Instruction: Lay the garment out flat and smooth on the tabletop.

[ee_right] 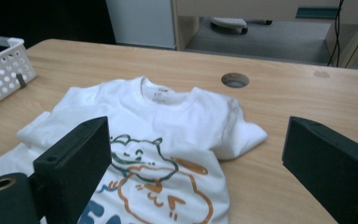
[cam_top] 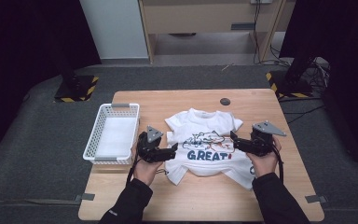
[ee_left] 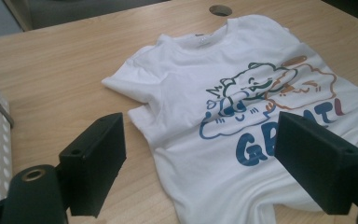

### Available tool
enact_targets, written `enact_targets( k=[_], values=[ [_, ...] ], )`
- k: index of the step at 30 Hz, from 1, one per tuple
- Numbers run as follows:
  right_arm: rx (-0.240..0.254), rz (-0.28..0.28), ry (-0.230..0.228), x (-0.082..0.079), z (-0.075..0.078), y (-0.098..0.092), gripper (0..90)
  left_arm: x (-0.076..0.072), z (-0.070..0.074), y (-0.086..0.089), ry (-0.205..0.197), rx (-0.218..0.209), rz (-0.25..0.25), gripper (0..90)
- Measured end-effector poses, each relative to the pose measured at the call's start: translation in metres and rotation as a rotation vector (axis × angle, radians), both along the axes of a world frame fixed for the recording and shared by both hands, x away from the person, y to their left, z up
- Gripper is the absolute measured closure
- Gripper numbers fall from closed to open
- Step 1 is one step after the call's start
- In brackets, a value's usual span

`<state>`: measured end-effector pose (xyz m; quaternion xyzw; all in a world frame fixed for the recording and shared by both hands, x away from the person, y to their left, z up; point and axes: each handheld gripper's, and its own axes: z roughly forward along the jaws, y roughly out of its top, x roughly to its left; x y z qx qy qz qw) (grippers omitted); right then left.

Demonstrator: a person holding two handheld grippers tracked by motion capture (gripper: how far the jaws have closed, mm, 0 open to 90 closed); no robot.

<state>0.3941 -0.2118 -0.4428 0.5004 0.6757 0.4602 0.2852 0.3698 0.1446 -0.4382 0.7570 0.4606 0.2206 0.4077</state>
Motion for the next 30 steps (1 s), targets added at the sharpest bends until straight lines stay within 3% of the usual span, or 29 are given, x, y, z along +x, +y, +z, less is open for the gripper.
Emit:
enact_targets(
  k=[6,9,19,22,25,30],
  values=[
    [-0.013,0.02,0.025,-0.011,-0.01,-0.001,5.5,-0.012,-0.012,0.007,0.031,-0.019,-0.003,11.5],
    [-0.029,0.036,0.046,-0.017,-0.019,-0.003,5.8,-0.018,-0.021,0.008,0.047,-0.005,-0.017,10.8],
    [-0.053,0.07,0.114,-0.039,-0.033,-0.013,3.4,-0.04,-0.041,0.015,0.057,-0.002,0.003,8.4],
    [-0.058,0.089,0.143,-0.047,-0.039,-0.016,3.0,-0.043,-0.046,0.012,0.053,0.026,0.0,7.9],
    [-0.107,0.094,0.155,-0.053,-0.045,-0.018,2.8,-0.045,-0.052,0.008,0.056,0.048,-0.014,7.4],
    [-0.131,0.099,0.213,-0.057,-0.056,-0.018,2.2,-0.047,-0.062,0.0,0.073,0.098,-0.034,7.1]
  ],
)
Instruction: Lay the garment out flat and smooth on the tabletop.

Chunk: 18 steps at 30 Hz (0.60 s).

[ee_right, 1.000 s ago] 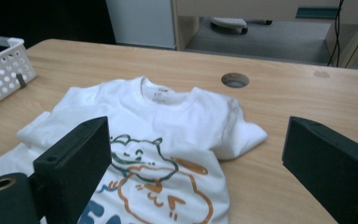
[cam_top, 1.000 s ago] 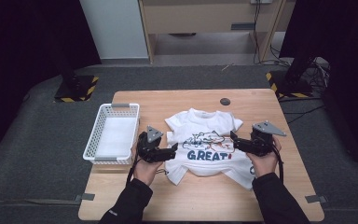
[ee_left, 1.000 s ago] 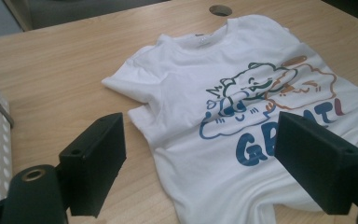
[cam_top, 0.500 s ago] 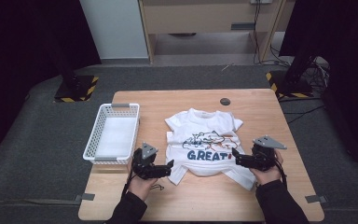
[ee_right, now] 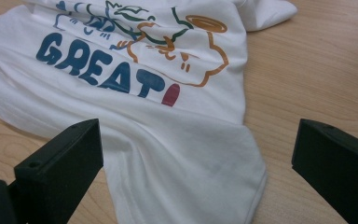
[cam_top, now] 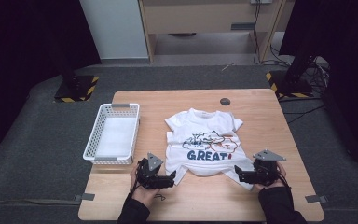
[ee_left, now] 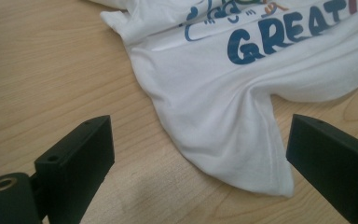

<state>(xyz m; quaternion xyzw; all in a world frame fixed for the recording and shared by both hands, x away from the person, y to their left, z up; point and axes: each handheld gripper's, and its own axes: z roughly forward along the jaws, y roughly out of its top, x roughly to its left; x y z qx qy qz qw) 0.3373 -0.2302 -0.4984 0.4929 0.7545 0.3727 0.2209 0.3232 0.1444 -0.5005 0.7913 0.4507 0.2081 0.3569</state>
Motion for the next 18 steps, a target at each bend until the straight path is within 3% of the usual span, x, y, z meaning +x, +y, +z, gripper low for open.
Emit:
enact_targets(
  k=[4,12,18],
  values=[
    [-0.021,-0.003,-0.003,0.0,-0.002,0.002,2.1,0.0,-0.006,-0.003,0.002,0.035,-0.004,6.5],
    [-0.069,0.02,0.056,0.005,-0.013,0.005,1.7,0.005,-0.016,-0.005,0.029,0.073,0.001,5.8],
    [-0.112,0.028,0.088,0.008,-0.02,0.01,1.6,0.006,-0.021,-0.01,0.026,0.114,-0.009,5.1]
  ],
)
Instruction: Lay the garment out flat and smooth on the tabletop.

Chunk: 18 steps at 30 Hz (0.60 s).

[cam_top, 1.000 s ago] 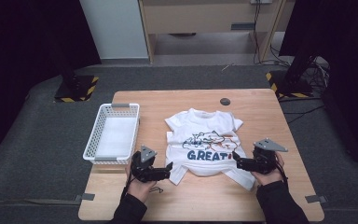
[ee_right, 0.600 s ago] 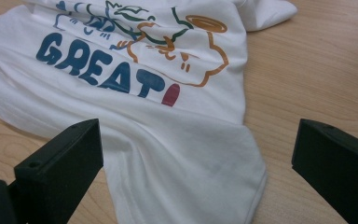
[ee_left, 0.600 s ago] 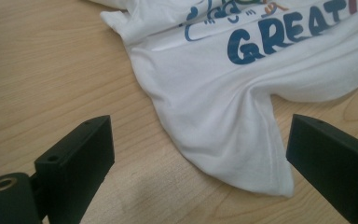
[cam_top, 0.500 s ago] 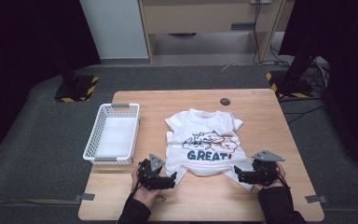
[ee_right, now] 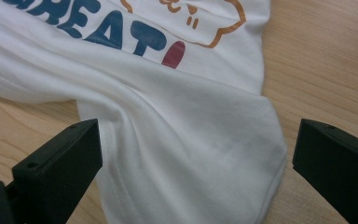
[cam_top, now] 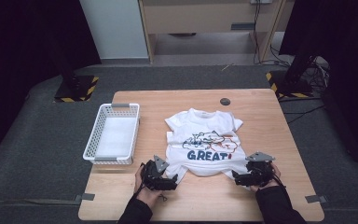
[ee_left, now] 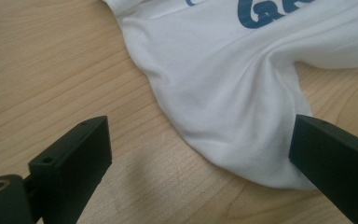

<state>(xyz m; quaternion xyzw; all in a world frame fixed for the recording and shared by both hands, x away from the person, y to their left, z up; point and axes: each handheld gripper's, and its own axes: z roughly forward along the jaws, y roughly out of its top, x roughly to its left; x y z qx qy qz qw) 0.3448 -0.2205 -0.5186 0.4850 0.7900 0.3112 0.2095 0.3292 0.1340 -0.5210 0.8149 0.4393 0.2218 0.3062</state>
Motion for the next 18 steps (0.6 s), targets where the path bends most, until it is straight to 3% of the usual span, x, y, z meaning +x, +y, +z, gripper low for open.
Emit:
enact_targets(
  k=[9,18],
  values=[
    [-0.048,-0.043,0.025,0.0083,-0.0081,-0.0029,2.4,0.0035,-0.0048,-0.0007,-0.006,0.061,0.0,4.6],
    [-0.074,-0.013,0.029,0.0036,-0.0093,-0.0074,1.8,-0.0013,-0.0044,0.0058,-0.015,0.091,-0.048,4.0]
  ],
)
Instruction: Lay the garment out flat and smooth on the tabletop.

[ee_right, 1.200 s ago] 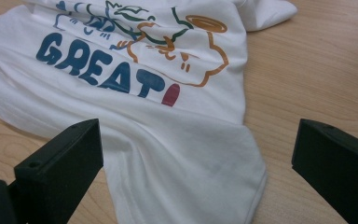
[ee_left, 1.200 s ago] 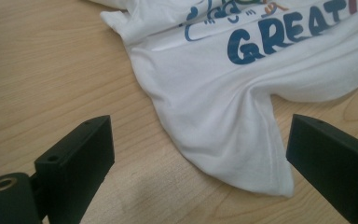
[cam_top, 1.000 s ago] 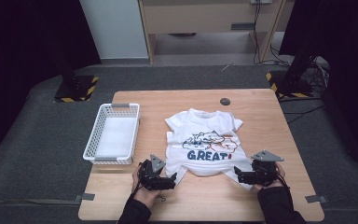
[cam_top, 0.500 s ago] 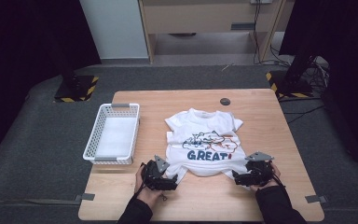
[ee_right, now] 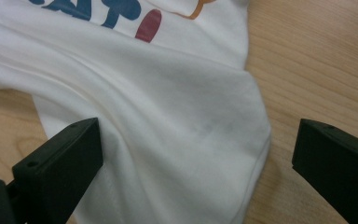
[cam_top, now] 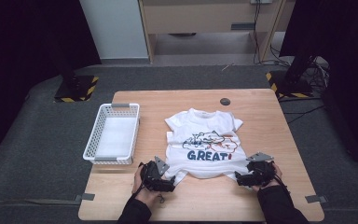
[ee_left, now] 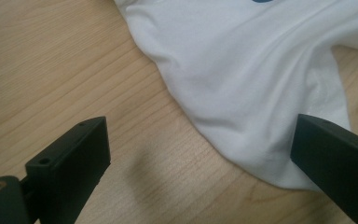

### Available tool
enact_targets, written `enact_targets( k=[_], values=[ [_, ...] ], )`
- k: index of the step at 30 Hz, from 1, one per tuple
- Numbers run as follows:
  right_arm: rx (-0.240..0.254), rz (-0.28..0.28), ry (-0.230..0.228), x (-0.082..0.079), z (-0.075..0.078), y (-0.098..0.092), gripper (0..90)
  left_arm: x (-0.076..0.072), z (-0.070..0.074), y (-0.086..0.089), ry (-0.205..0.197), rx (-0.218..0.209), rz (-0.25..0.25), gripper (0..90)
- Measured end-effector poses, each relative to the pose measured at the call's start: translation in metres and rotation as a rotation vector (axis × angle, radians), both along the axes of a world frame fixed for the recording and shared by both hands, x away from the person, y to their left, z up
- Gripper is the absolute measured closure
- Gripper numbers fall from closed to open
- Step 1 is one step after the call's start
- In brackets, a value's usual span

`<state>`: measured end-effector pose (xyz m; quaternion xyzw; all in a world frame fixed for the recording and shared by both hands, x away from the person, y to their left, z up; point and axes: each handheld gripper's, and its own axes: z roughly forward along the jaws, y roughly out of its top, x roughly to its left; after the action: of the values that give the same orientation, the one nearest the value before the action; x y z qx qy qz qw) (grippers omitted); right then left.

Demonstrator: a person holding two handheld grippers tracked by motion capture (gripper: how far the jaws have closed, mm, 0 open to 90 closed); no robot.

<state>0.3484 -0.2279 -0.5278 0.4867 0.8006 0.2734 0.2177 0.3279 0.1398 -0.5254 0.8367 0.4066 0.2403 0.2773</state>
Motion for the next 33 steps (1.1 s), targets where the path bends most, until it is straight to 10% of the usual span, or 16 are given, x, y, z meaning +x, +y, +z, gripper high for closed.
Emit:
enact_targets(
  k=[33],
  values=[
    [-0.027,0.168,0.057,-0.039,0.003,-0.026,0.8,-0.032,0.004,0.017,0.087,0.016,-0.109,3.2]
  ],
)
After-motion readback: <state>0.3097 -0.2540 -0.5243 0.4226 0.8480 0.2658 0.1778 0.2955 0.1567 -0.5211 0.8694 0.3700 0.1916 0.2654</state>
